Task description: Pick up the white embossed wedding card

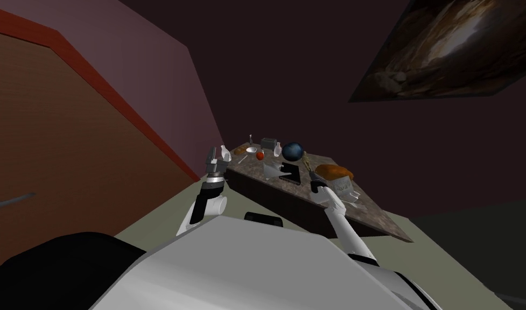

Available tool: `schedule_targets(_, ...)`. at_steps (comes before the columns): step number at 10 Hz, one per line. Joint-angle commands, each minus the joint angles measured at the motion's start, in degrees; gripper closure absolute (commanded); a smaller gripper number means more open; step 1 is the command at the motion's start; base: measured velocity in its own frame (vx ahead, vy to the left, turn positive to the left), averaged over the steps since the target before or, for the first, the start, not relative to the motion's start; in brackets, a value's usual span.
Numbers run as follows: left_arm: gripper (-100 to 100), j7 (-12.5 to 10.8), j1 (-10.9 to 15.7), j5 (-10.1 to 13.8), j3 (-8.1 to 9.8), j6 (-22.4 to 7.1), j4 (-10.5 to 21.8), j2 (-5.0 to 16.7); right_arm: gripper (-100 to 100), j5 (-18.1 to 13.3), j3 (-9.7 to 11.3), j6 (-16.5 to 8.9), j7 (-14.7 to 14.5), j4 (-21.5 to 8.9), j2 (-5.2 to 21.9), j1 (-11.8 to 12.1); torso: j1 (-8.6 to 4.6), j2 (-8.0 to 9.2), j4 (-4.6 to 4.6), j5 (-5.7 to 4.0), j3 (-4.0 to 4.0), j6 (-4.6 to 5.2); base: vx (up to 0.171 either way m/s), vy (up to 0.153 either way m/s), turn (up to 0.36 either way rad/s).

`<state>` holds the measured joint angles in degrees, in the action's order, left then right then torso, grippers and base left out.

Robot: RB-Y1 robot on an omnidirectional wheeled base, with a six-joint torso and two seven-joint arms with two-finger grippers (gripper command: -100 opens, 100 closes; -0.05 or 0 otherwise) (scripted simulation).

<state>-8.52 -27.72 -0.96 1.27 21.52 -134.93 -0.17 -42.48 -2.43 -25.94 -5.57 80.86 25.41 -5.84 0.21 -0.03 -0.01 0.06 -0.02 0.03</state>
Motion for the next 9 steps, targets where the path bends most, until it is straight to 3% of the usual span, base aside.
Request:
schedule_targets(1,0,0.0,0.0,0.0,0.0,0.0,0.0,0.0,-100,-1.86,-0.22,-1.53,-0.43,-2.46,0.19,-0.6,0.0,0.0,0.0,0.0,0.0,0.0,0.009,0.059,0.032)
schedule_targets(2,0,0.0,0.0,0.0,0.0,0.0,0.0,0.0,-100,-3.72,-0.55,-3.98,-1.3,-4.02,1.12,-1.88,-0.02,0.04,0.0,0.0,0.02,0.02,0.004,0.072,0.07)
schedule_targets(3,0,0.0,0.0,0.0,0.0,0.0,0.0,0.0,-100,-4.43,-0.55,-4.16,-1.3,-5.75,1.12,-1.88,0.03,0.04,0.01,0.01,0.03,-0.01,0.005,0.057,0.051)
schedule_targets(4,0,0.0,0.0,0.0,0.0,0.0,0.0,0.0,-100,-6.74,-0.89,-6.7,-2.15,-7.59,2.06,-3.1,-0.01,0.06,0.01,0.0,0.03,0.01,0.01,0.062,0.094)
schedule_targets(5,0,0.0,0.0,0.0,0.0,0.0,0.0,0.0,-100,-6.93,-0.89,-6.7,-2.15,-9.01,2.06,-3.1,-0.01,0.04,0.01,0.0,0.02,0.0,0.017,0.051,0.039)
schedule_targets(6,0,0.0,0.0,0.0,0.0,0.0,0.0,0.0,-100,-9.35,-1.21,-8.55,-2.99,-11.85,2.98,-4.24,-0.04,0.03,0.0,-0.01,0.02,0.02,0.029,0.059,0.071)
schedule_targets(7,0,0.0,0.0,0.0,0.0,0.0,0.0,0.0,-100,-9.35,-1.21,-9.12,-2.99,-12.23,2.98,-4.24,-0.02,-0.01,0.0,0.0,0.0,0.0,0.019,0.055,0.046)
schedule_targets(8,0,0.0,0.0,0.0,0.0,0.0,0.0,0.0,-100,-11.22,-1.53,-11.42,-3.8,-14.07,3.88,-5.3,-0.02,0.02,0.0,0.0,0.01,0.01,0.013,0.071,0.108)
schedule_targets(9,0,0.0,0.0,0.0,0.0,0.0,0.0,0.0,-100,-11.68,-1.53,-11.42,-3.8,-15.16,3.88,-5.3,0.03,0.03,0.01,0.01,0.02,-0.01,0.018,0.064,0.038)
